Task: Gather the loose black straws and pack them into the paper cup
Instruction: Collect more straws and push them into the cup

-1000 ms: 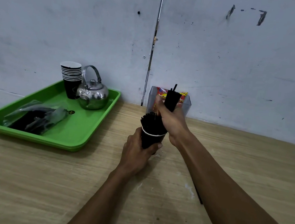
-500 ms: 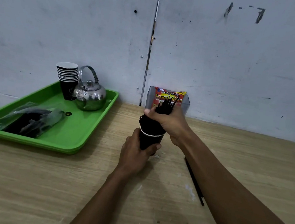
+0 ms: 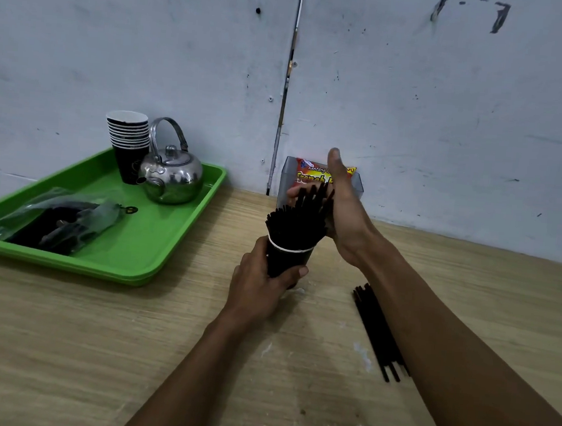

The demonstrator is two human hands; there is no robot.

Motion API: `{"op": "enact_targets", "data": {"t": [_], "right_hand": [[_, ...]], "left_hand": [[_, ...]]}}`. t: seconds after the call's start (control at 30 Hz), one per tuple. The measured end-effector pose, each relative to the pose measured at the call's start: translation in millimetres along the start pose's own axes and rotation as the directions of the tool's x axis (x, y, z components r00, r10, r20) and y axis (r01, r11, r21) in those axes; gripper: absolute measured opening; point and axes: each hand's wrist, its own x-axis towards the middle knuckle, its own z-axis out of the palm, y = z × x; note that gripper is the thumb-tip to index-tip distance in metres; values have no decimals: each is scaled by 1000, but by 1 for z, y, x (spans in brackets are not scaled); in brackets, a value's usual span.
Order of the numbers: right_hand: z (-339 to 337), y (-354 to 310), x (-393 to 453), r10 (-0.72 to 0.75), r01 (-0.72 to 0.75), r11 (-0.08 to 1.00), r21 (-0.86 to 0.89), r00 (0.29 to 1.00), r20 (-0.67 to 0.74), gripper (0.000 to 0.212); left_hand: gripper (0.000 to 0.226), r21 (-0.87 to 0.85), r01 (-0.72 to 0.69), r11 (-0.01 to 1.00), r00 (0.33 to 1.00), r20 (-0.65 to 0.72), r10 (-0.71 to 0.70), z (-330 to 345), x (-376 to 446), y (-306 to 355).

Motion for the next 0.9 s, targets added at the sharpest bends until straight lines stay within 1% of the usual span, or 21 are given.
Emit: {"op": "enact_targets", "data": {"t": [0.07, 0.13, 0.2, 0.3, 0.4, 0.43, 0.5, 0.53, 0.6, 0.63, 0.67, 0.7, 0.73, 0.77, 0.8, 0.83, 0.87, 0.9], "right_hand": [[3, 0, 1, 28, -31, 997, -77, 999, -46, 75], [8, 2, 1, 48, -61, 986, -153, 995, -84, 57], [10, 3, 2, 33, -51, 977, -209, 996, -88, 37], [9, 6, 0, -6, -13, 969, -245, 997, -78, 27], [6, 5, -4, 28, -34, 964, -263, 999, -27, 33], [5, 3, -5, 52, -55, 964, -262, 999, -18, 38], [4, -2, -5, 95, -103, 964, -245, 995, -44, 56], [3, -5, -4, 80, -93, 967, -239, 995, -66, 62], [3, -12, -3, -28, 1, 960, -279, 995, -93, 69], [4, -14, -5, -123, 91, 934, -345, 990, -74, 66], [5, -16, -8, -228, 194, 868, -456, 974, -19, 62], [5, -17, -11, -301, 282, 765, -580, 951, 65, 59], [6, -14, -11, -319, 333, 649, -684, 935, 154, 58], [6, -10, -11, -267, 342, 558, -756, 937, 226, 61], [6, -6, -12, -182, 332, 504, -797, 943, 278, 66], [6, -3, -13, -116, 324, 484, -813, 944, 308, 72], [5, 0, -13, -88, 315, 492, -812, 946, 313, 78], [4, 2, -13, -89, 296, 516, -804, 952, 293, 78]], "left_hand": [[67, 0, -2, 1000, 1000, -1, 2, 0, -1, 1], [66, 4, -2, 1000, 1000, -1, 2, -1, -1, 2], [63, 9, -2, 1000, 1000, -2, 2, -1, -1, 2], [62, 9, 0, 1000, 1000, 2, 0, -1, -1, 3], [65, 12, -5, 1000, 1000, 9, 4, -1, -2, 4], [65, 14, -6, 1000, 1000, 8, 6, -2, -2, 4], [64, 12, -5, 1000, 1000, 6, 5, -2, -2, 4], [64, 10, -2, 1000, 1000, 7, 2, -2, -2, 4], [65, 8, 2, 1000, 1000, 10, -2, -2, -2, 3], [65, 7, 2, 1000, 1000, 12, -2, -2, -2, 3], [64, 7, 0, 1000, 1000, 15, 0, -2, -2, 3], [64, 7, -2, 1000, 1000, 15, 2, -2, -2, 3], [63, 7, -5, 1000, 1000, 15, 5, -2, -2, 3], [62, 8, -7, 1000, 1000, 15, 7, -3, -2, 3], [61, 8, -7, 1000, 1000, 17, 7, -3, -3, 4], [60, 7, -6, 1000, 1000, 20, 6, -3, -3, 4], [60, 4, -6, 1000, 1000, 23, 6, -3, -3, 5], [59, 0, -8, 1000, 1000, 25, 8, -3, -4, 5]]}}
